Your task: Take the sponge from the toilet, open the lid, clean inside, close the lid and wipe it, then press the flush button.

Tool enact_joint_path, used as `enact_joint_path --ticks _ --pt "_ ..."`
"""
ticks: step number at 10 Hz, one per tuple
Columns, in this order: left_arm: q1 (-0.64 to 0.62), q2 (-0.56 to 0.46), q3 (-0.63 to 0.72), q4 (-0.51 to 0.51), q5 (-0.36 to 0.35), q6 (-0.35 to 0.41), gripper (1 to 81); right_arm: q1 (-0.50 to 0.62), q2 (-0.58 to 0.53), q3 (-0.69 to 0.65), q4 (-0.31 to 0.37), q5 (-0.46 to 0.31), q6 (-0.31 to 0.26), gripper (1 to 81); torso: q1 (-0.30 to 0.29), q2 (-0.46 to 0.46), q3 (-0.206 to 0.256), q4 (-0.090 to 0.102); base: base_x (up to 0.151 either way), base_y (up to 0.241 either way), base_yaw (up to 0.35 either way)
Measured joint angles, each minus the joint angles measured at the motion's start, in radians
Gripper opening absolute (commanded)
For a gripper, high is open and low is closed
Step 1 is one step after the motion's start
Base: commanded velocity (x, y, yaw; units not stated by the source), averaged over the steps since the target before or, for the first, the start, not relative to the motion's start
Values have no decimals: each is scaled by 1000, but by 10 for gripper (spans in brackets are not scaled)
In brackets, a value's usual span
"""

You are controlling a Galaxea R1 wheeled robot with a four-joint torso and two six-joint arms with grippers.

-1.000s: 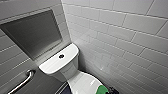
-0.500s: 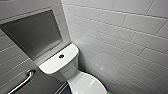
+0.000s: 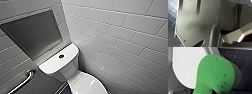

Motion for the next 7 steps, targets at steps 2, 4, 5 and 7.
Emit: enact_joint_path --ticks 2,4,5,7 --pt "-17 0 1 0 2 0 811 -68 6 -60 -1 2 -1 10 0 0 0 0 0 0 0" --pt "-45 -9 6 -1 4 -3 811 -143 6 -111 -6 20 -1 10 0 0 0 0 0 0 0" --pt "-54 -19 6 -1 3 -4 811 -182 11 -136 -16 35 -2 10 0 0 0 0 0 0 0" --pt "-56 -47 10 -2 8 -4 811 -263 30 -189 -57 63 -3 10 0 0 0 0 0 0 0"
